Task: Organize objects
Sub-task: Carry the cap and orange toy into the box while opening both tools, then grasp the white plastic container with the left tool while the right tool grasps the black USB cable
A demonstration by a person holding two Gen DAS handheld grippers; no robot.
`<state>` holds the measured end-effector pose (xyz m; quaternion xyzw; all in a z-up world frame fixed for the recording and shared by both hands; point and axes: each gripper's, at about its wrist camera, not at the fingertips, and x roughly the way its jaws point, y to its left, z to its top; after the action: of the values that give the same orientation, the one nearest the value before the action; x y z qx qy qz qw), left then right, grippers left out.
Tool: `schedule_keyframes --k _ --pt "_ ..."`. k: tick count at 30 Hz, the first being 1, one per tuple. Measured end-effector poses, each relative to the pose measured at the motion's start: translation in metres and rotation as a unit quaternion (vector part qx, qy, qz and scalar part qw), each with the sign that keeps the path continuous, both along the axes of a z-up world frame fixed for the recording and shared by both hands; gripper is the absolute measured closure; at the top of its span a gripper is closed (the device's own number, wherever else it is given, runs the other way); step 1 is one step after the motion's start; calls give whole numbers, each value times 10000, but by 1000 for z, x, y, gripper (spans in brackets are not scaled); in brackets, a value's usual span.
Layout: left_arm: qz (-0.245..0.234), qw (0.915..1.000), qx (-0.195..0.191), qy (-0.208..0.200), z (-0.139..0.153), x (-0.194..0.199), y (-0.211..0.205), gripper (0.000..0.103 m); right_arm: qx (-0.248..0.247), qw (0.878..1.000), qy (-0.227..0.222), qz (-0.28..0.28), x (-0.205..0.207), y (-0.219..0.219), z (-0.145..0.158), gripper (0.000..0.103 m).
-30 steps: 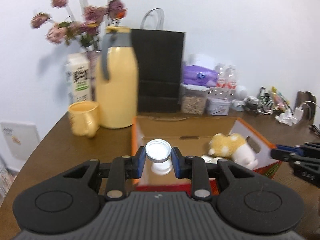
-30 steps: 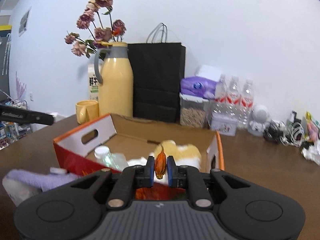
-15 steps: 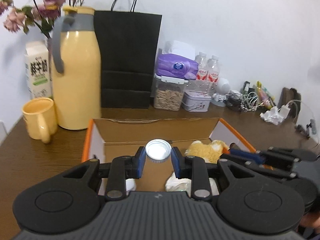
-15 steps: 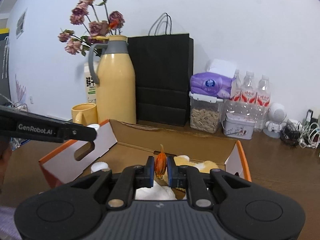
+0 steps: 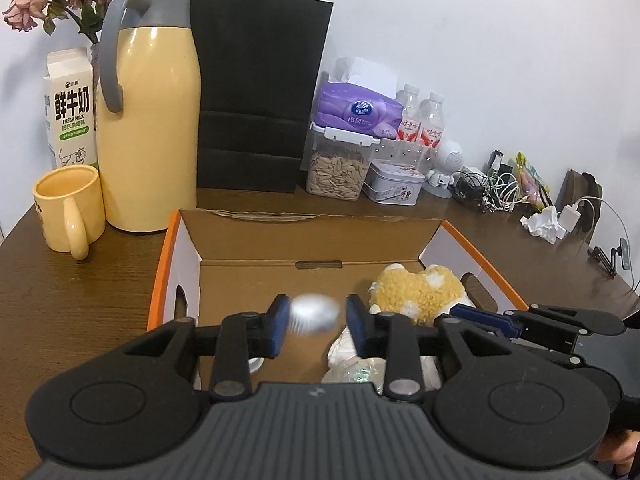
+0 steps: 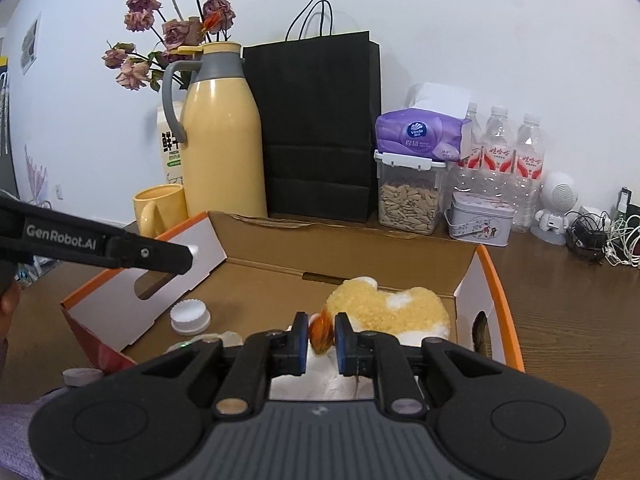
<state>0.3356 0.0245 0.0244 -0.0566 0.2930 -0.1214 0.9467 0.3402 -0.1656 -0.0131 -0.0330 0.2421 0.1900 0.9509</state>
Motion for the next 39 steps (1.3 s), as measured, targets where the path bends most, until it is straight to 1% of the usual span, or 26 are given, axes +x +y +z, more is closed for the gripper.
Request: schedule_keyframes --k 1,2,3,4,5,6,7,8,10,14,18,22,28,33,39 --pt "11 10000 15 -28 0 -1 0 50 -1 10000 0 -11 0 0 0 84" --pt "31 10000 31 -70 1 -2 0 44 13 10000 -5 -17 0 -1 1 79" --pt "43 9999 42 -110 2 -4 -1 35 18 10000 -22 -42 -1 -1 1 64" --pt "49 9999 44 -153 3 -5 0 26 13 10000 -44 -74 -1 -1 2 46" --pt "55 9998 39 -201 4 -7 0 22 11 9999 -73 -104 -2 -2 3 37" --pt "64 9997 42 -232 5 -8 -1 14 15 9999 -104 -137 -2 -2 4 21" --pt "82 9996 56 -262 6 -9 -1 4 14 9998 -132 -170 -3 -3 4 11" --pt "103 9995 68 -302 7 -10 -1 1 10 9997 -150 -199 -3 -4 5 8" --pt "111 9991 68 -402 10 -13 -2 0 12 9996 -152 -258 -3 -5 6 0" --pt "206 9983 94 -539 18 -18 -2 0 -6 9994 -152 -323 -4 -6 10 0" --pt "272 9977 98 -620 25 -28 -1 0 -18 9991 -252 -348 -11 -7 19 0" --pt "315 9971 180 -666 32 -41 -1 0 -35 9988 -359 -337 -24 -8 28 0" --pt "441 9957 262 -777 43 -72 1 0 -61 9988 -378 -314 -50 -15 35 0" --pt "553 9951 309 -762 42 -102 7 0 -90 9988 -355 -323 -79 -26 37 0" --pt "752 9945 301 -671 34 -139 19 0 -109 9991 -249 -310 -113 -39 33 0"
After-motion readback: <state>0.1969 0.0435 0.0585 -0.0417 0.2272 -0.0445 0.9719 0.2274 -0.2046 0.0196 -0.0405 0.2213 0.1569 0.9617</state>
